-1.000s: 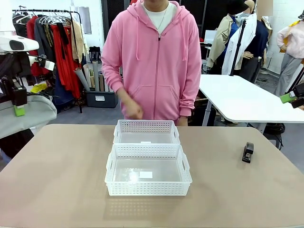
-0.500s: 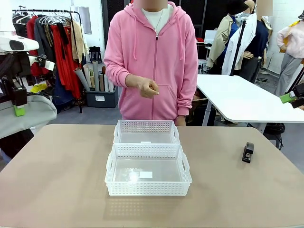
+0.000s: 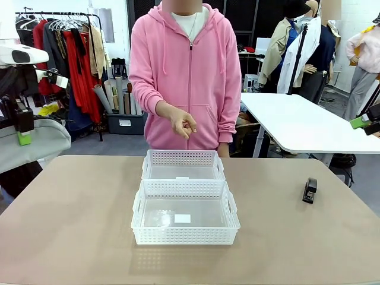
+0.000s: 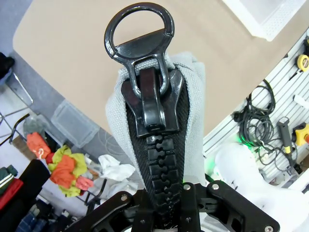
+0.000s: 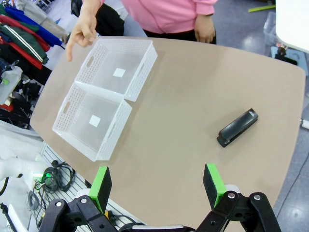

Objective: Distribute items into two baskets.
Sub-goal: Move the picked Pencil pouch towards the Organizing basket indicated by the person, stopping as directed.

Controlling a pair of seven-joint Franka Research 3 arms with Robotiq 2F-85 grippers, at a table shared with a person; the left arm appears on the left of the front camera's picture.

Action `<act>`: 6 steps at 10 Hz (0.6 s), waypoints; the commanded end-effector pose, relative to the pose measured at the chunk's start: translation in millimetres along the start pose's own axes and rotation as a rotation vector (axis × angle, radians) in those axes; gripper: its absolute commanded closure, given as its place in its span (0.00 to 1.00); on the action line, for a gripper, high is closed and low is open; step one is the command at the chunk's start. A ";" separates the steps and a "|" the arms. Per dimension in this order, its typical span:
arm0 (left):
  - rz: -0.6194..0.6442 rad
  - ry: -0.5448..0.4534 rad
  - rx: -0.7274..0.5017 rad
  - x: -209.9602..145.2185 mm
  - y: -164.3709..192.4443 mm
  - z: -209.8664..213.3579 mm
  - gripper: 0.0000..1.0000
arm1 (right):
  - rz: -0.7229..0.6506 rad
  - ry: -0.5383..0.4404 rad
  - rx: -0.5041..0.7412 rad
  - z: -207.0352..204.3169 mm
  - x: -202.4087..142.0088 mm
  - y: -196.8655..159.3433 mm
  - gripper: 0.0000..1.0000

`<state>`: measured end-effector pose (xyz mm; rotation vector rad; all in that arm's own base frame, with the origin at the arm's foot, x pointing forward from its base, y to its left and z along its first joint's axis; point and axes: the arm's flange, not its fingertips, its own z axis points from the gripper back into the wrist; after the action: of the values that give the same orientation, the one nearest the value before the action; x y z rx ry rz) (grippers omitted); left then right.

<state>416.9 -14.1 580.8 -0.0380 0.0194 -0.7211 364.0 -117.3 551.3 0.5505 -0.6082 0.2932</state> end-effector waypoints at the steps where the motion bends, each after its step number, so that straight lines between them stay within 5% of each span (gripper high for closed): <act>1: 0.007 -0.005 0.003 -2.5 0.9 2.7 1.00 | 0.002 -0.017 0.017 0.4 1.8 1.2 0.00; 6: 0.007 -0.005 0.003 -2.5 0.9 2.7 1.00 | 0.002 -0.017 0.017 0.4 1.8 1.2 0.00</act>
<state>416.9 -14.1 580.8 -0.0380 0.0194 -0.7211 364.0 -117.3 551.3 0.5505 -0.6081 0.2932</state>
